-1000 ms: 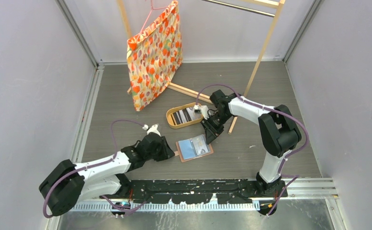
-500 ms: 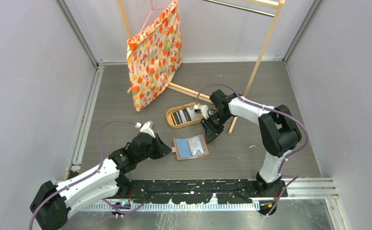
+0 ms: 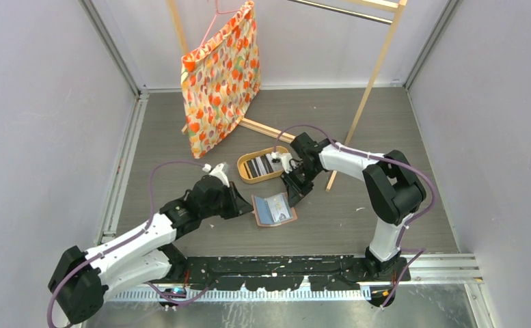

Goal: Put the credit cards into the card holder
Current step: Close the card holder at the center of the board.

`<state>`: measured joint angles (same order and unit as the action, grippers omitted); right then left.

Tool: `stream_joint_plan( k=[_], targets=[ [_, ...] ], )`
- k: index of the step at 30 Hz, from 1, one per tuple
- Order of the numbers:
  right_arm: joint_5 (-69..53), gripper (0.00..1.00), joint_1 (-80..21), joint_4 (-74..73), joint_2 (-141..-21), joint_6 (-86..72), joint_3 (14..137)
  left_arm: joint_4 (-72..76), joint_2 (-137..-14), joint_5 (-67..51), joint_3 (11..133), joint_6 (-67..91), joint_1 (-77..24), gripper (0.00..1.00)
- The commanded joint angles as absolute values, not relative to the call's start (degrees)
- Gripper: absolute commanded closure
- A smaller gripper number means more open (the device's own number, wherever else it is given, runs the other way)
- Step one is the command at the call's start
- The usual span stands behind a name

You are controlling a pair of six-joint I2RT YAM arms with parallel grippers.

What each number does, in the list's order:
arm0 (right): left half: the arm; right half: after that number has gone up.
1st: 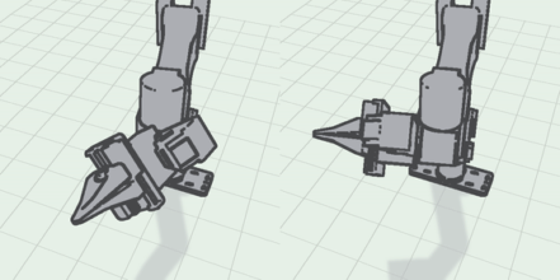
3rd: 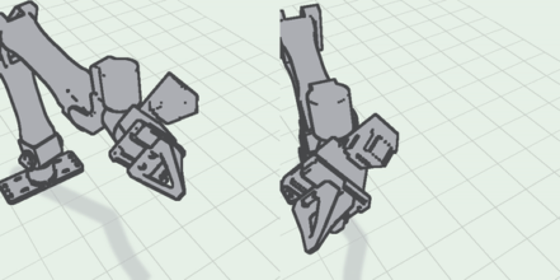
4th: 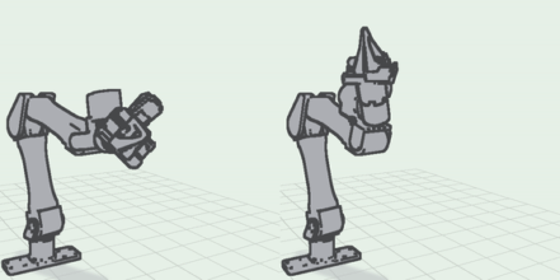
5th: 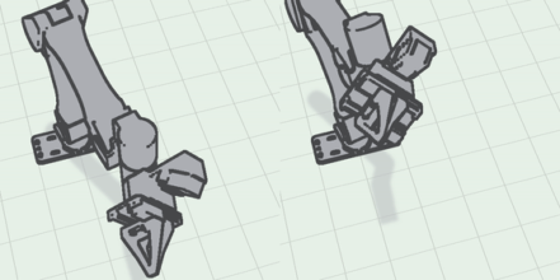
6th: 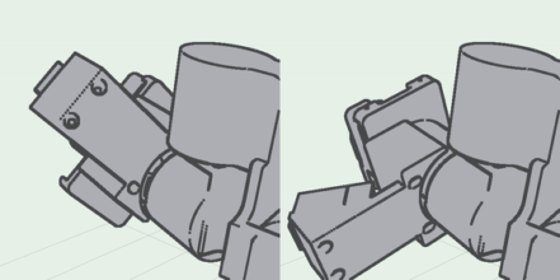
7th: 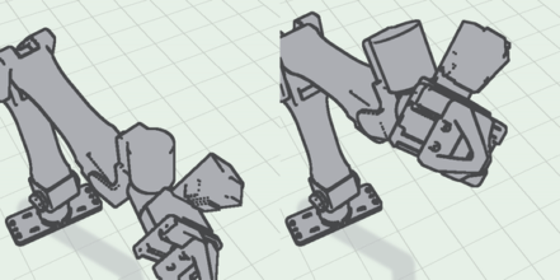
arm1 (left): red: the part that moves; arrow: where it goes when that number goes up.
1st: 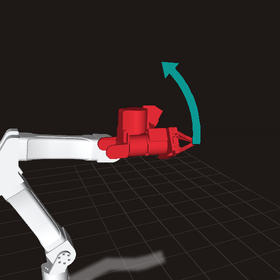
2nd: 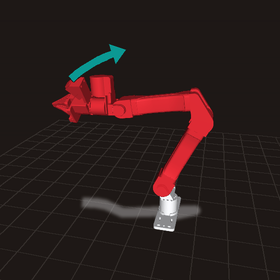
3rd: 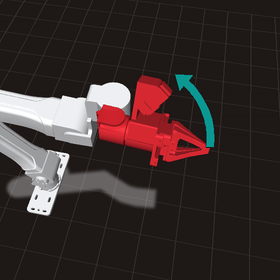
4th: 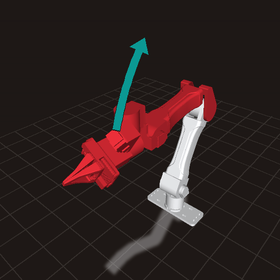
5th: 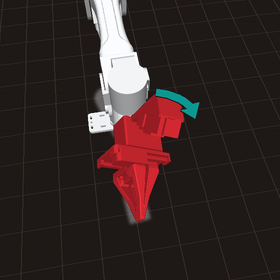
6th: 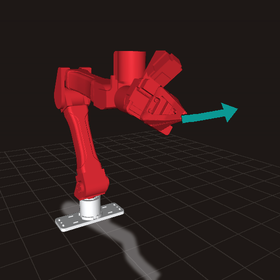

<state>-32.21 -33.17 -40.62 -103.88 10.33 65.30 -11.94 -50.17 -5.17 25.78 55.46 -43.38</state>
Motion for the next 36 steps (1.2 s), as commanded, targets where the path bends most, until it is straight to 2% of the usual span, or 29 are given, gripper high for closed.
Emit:
stream_joint_plan(
  k=[1,9,15,22,31,35,36],
  targets=[
    [-32.4,0.87,-30.0,-42.3,-102.2,11.0,68.3,-6.0,-55.1,-10.0,30.9,54.1,-43.1,0.99],
    [-37.1,0.87,-22.5,-45.0,-94.4,14.7,68.5,6.7,-71.3,-16.5,37.4,56.6,-43.0,0.99],
    [-36.0,0.87,-21.9,-44.7,-95.3,14.0,68.2,15.9,-82.0,-20.5,41.7,61.1,-44.0,0.99],
    [-34.1,0.87,-21.4,-43.7,-95.2,12.6,68.2,18.8,-88.9,-19.9,46.0,63.0,-48.0,0.98],
    [-33.7,0.87,-19.4,-43.5,-94.2,12.4,68.0,28.0,-95.8,-18.0,43.3,67.6,-54.5,0.97],
    [-33.4,0.87,-19.2,-43.6,-94.3,12.4,68.0,32.0,-100.0,-18.4,43.7,69.3,-56.3,0.94],
    [-33.4,0.87,-19.2,-43.6,-94.5,12.4,68.0,32.3,-100.7,-18.6,44.1,69.5,-56.6,0.90]
  ],
)
